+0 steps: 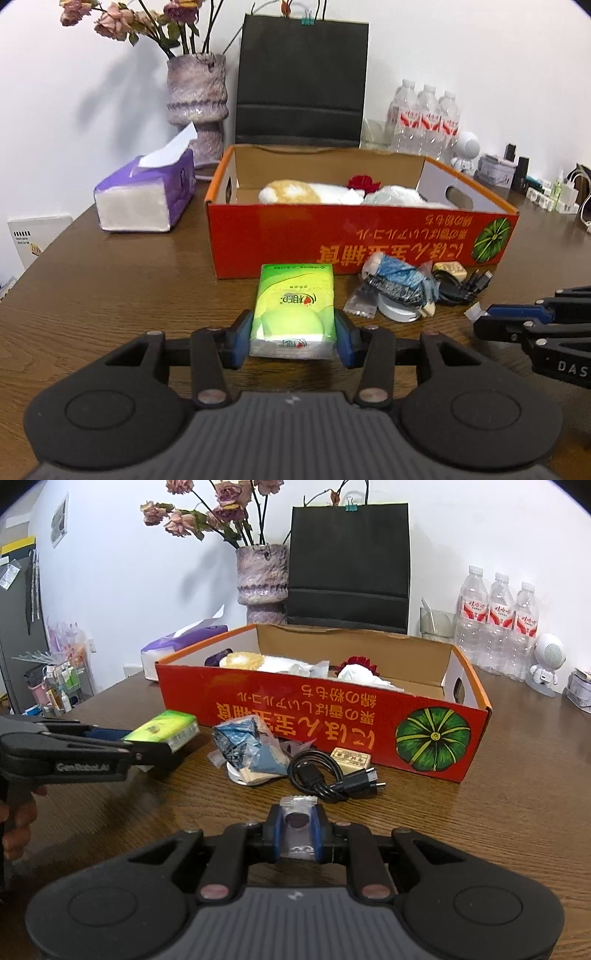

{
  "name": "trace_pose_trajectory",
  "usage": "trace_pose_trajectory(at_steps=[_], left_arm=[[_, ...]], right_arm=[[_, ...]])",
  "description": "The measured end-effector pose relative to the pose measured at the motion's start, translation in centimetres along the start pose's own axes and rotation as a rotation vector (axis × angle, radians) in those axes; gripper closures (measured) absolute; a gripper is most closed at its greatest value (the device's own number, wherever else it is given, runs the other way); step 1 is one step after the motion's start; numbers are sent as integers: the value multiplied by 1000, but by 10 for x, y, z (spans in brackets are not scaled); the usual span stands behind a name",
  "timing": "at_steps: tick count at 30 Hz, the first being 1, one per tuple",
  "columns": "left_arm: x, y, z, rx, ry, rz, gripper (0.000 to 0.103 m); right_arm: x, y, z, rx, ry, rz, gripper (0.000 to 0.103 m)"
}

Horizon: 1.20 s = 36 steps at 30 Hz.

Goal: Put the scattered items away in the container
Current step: 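Grasp the green tissue pack with the left gripper while the right grasps a small clear item, then carry the tissue pack and clear item into the box and release both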

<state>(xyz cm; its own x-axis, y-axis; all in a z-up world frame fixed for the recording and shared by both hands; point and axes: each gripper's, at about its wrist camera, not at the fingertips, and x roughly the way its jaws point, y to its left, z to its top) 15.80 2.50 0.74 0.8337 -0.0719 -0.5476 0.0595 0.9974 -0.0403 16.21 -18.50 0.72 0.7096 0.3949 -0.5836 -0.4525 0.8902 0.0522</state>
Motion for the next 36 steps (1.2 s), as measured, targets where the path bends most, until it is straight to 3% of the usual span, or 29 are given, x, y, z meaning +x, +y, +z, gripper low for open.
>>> trace_pose_trajectory(at_steps=[10,18,23,28,31,33,36], left_arm=[[-26,-9,17,13,-95,-47,57],[-23,-24,66,26,-198,-76,57],[-1,-32,102,24,-230,-69,57],[37,-33,131,6,-230,-36,57],[64,-28,138,-41,-205,-28,57],[83,-20,140,-110,-185,-21,57],[100,-18,137,-97,-141,-5,57]], right_arm=[[-18,-4,9,15,-61,-15,88],[-35,-14,59,6,-203,-47,88],[-29,-25,103,4,-283,-64,88],[1,-39,138,39,-280,-123,88],[23,-51,147,85,-269,-113,88],[39,-58,146,104,-260,-159,88],[62,-65,140,106,-202,-184,88]])
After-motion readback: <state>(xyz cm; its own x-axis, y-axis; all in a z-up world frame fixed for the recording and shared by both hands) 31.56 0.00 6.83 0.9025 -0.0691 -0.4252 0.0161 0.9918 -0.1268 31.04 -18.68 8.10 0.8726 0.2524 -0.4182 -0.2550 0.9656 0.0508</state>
